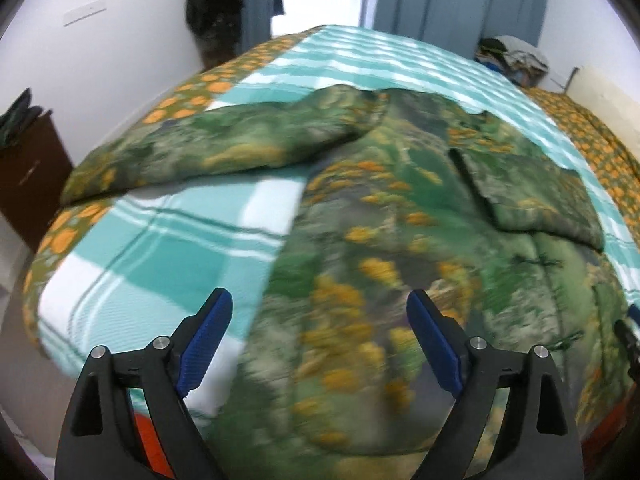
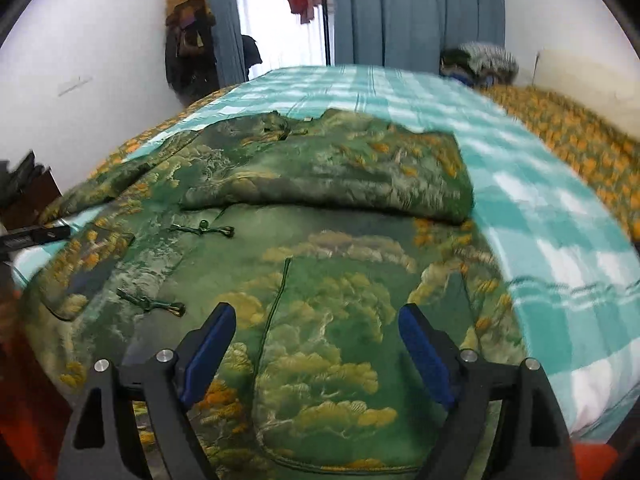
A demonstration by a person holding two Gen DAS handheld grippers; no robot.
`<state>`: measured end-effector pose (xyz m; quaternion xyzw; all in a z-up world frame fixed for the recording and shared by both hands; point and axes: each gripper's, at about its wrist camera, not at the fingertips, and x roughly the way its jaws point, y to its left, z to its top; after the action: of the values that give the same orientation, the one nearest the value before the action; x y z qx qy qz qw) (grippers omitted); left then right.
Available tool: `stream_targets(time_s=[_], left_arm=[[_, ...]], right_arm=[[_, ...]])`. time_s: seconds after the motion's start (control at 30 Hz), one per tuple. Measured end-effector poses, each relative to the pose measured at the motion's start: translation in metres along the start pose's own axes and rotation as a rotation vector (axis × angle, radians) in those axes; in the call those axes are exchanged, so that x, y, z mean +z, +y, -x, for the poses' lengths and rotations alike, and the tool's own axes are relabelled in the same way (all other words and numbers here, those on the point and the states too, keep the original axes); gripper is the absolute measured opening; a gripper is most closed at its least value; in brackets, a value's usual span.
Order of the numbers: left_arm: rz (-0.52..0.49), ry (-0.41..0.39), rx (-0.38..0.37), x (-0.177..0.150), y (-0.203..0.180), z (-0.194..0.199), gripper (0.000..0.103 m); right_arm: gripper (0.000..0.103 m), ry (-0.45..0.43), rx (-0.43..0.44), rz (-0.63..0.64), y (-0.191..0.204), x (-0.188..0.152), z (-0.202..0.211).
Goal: Fold large clothes
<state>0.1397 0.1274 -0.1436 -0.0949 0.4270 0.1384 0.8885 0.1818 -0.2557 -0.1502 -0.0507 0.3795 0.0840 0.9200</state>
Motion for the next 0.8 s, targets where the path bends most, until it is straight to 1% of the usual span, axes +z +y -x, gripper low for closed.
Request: stream_targets(time_s=[0.1,0.23,0.3,0.4,0.5,0.53,0.6,0.63,0.7,0.73,0.8], left_arm=[[0.010,0.022,0.018,-0.005,0.007,-0.004,0.090],[0.048,0.039,0.043,0.001,0.013,-0.009,0.090],[0.084,0.038,0.044,0.008,0.022,-0.009,0.090],[0.177,0.028,0.034,0.023,0.049,-0.012,0.092],[0.314,0.021,0.003,0.043,0.091,-0.017,0.093],[0.380,0.010,-0.022,0.052,0.111,-0.021,0.094],[0.471,-0.014,-0.035,0.065,0.140,-0.028,0.094],[0.533,-0.031,-0.022,0.073,0.162,-0.034,0.094],[0.623,-0.054,0.000,0.081,0.191,-0.045,0.094],[0.688,-0.051,0.012,0.085,0.211,-0.056,0.094],[0.781,-0.012,0.041,0.088,0.240,-0.079,0.094]], right_arm=[[0.086,-0.009,-0.045,0.023,0.002,-0.005,0.003],[0.086,-0.012,-0.081,0.037,-0.001,-0.008,0.006],[0.086,-0.014,-0.090,0.047,0.000,-0.009,0.007],[0.086,-0.018,-0.099,0.070,0.004,-0.009,0.005],[0.086,-0.012,-0.088,0.084,0.009,-0.009,0.003],[0.086,-0.008,-0.083,0.091,0.010,-0.010,0.001],[0.086,-0.001,-0.077,0.101,0.013,-0.012,-0.001],[0.086,0.004,-0.074,0.105,0.015,-0.012,-0.002],[0.086,0.012,-0.072,0.111,0.017,-0.013,-0.005],[0.086,0.016,-0.073,0.114,0.017,-0.013,-0.006],[0.086,0.024,-0.079,0.117,0.017,-0.014,-0.009]])
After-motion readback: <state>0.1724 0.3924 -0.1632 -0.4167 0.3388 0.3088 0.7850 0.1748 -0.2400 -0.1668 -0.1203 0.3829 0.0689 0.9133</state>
